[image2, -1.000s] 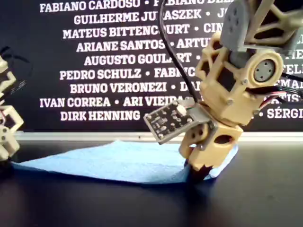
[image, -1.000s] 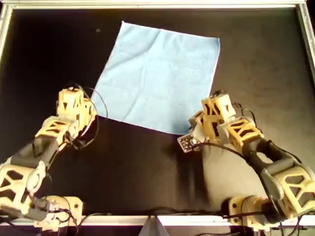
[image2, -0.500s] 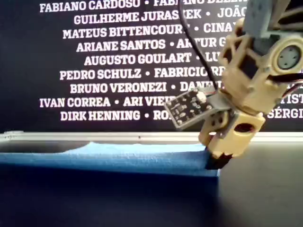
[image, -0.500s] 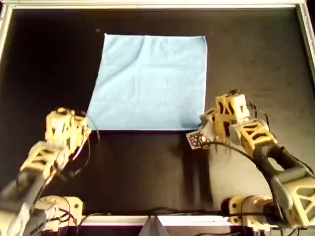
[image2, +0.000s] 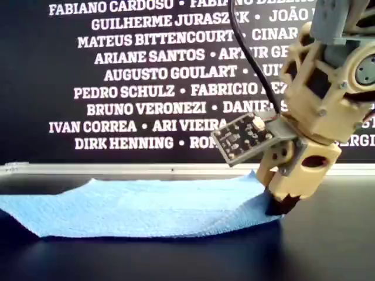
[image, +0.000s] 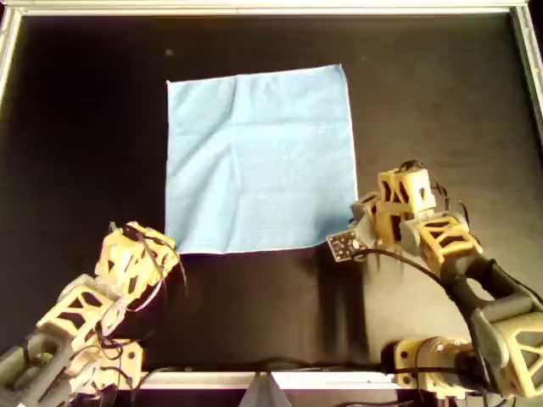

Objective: Fold a cloth

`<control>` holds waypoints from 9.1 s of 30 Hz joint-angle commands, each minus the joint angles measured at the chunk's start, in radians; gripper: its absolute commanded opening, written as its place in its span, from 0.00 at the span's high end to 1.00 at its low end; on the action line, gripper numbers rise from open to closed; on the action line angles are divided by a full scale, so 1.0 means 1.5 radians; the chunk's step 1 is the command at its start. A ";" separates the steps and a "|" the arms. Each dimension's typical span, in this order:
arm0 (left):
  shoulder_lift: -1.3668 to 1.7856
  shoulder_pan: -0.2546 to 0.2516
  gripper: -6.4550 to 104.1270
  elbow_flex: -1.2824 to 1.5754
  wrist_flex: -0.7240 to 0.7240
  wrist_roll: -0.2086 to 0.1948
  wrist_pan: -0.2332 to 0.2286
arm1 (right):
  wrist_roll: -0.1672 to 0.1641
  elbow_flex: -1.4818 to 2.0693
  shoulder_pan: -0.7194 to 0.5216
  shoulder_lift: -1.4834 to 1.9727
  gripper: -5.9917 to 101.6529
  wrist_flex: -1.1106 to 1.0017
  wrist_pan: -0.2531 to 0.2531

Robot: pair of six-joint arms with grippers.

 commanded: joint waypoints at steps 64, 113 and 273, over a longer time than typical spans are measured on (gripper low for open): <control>-0.970 0.202 0.95 -1.197 -0.085 0.003 0.007 | -0.015 -1.302 -0.042 -0.779 0.96 -0.008 -0.004; -0.910 0.210 0.35 -1.239 -0.048 0.004 -0.004 | -0.007 -1.503 -0.094 -0.789 0.42 0.012 -0.006; -0.885 0.108 0.07 -0.927 0.027 -0.062 -0.102 | 0.119 -0.577 -0.033 -0.425 0.31 -0.112 0.064</control>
